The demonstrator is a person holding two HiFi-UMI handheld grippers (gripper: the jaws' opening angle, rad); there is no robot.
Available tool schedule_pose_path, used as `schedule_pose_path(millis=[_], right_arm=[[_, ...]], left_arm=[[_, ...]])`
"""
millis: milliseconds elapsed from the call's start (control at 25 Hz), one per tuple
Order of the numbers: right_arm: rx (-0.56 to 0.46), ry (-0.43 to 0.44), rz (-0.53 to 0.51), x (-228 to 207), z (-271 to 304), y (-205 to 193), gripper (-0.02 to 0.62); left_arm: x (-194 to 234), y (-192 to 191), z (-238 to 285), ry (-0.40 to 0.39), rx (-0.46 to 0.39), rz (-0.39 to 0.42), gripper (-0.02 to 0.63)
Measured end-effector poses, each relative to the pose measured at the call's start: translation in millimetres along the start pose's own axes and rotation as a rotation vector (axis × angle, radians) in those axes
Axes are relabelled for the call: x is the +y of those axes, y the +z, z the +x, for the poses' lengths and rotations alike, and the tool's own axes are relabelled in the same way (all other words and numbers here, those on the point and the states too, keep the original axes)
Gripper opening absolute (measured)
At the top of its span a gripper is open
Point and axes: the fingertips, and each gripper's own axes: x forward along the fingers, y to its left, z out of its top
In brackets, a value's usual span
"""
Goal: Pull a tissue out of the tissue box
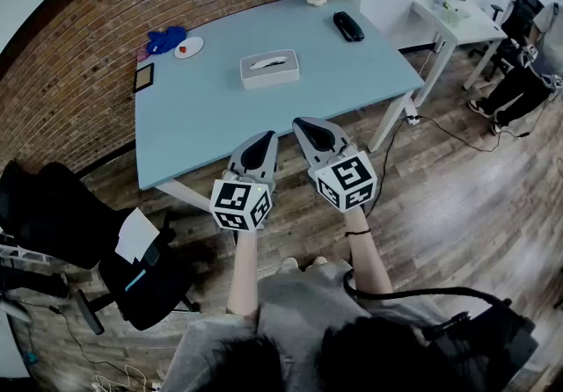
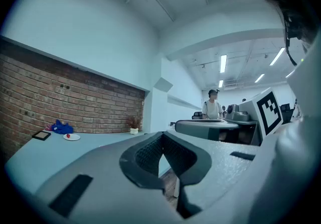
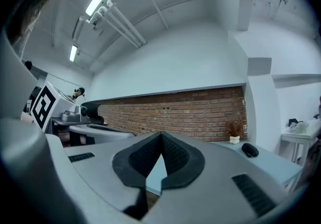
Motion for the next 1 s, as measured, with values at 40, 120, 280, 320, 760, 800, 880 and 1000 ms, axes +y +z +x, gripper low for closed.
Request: schedule_pose_path(millis=[40, 120, 280, 320, 760, 800, 880, 1000], right_arm=[[0.001, 0.001, -0.001, -1.0, 0.1, 0.8, -0.002], [0.003, 0.002, -0.004, -2.9, -0.4, 1.6, -0.002], [0.018, 0.002, -0.012, -9.2, -5.3, -1.3, -0.002], [0.019, 0.004, -0.012, -11.4, -6.7, -2.1, -0.002], [-0.002, 0.063, 0.060, -13.7, -14.2, -11.0, 0.000], [-0.002, 0.065, 0.065, -15.0, -12.5, -11.5, -0.001], [-0.005, 0.066, 0.075, -19.3, -8.5, -11.9, -0.002], [-0.007, 0.073, 0.085, -22.4, 0.8, -14.0, 0.000]], left_arm=[[-0.1, 1.1, 0.9, 0.002, -0.001, 0.000, 0.003], [-0.9, 2.4, 2.4, 0.004, -0.001, 0.000, 0.003], [-5.3, 1.6, 5.5, 0.012, 0.000, -0.002, 0.003], [-6.2, 1.4, 6.6, 0.018, 0.000, -0.003, 0.003], [-14.5, -20.0, -4.2, 0.102, 0.039, -0.032, 0.003], [-13.3, -20.3, -3.6, 0.107, 0.044, -0.032, 0.003], [-10.8, -19.7, -1.1, 0.112, 0.050, -0.027, 0.003], [-2.6, -18.9, 1.3, 0.128, 0.054, -0.022, 0.003]])
